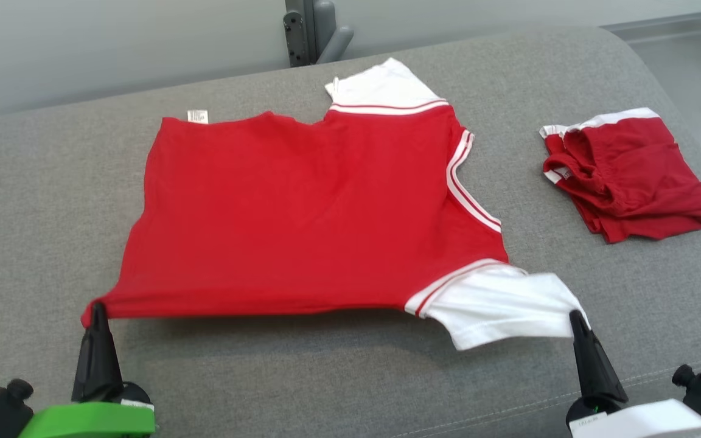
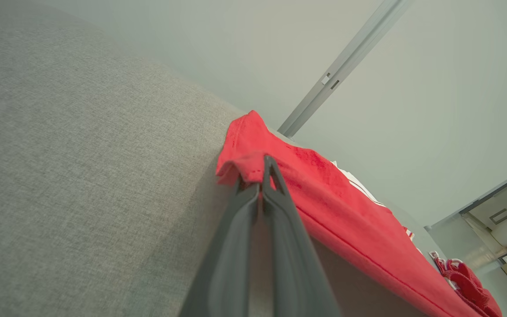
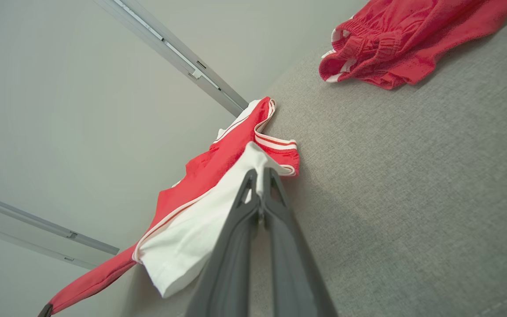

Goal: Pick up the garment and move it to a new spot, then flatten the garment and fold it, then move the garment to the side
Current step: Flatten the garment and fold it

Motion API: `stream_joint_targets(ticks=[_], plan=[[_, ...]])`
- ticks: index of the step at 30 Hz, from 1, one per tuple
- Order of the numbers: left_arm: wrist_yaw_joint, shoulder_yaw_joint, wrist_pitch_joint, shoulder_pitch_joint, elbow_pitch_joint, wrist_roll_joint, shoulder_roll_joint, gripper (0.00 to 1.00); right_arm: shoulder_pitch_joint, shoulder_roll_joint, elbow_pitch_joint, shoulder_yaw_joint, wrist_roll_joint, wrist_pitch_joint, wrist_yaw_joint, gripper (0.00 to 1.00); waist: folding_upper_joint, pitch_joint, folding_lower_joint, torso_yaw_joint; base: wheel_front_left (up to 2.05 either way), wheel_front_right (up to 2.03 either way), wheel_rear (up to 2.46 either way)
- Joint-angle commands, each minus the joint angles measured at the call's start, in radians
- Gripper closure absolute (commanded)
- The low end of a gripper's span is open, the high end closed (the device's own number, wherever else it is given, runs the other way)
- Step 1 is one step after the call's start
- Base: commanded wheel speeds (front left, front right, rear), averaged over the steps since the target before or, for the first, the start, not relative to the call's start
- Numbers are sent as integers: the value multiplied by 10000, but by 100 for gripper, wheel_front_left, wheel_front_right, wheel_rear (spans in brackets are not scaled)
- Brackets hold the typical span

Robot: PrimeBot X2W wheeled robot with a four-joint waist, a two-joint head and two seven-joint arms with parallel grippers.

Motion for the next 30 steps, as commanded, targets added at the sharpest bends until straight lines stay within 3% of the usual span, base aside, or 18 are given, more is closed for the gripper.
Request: stream_joint_targets(ticks=[1, 8, 17, 30], plan=[[-17, 110, -30, 511, -146, 231, -185, 100, 499, 37, -76, -77, -43, -5, -6, 100, 0, -523, 1, 313, 0, 0, 0], [-18, 68, -30, 1793, -487, 569, -598, 100, 1474, 257, -132, -246, -89, 141, -4, 100, 0, -801, 1, 329, 0, 0, 0], [-18, 296, -30, 2861, -502, 661, -840, 100, 1513, 446, 210, -105, -193, 282, -4, 100, 0, -931, 1, 387, 0, 0, 0], [-18, -487, -29, 1843, 35, 609, -868, 100, 944, 608, 1038, -18, -62, 524, -4, 100, 0, -1173, 1, 531, 0, 0, 0]])
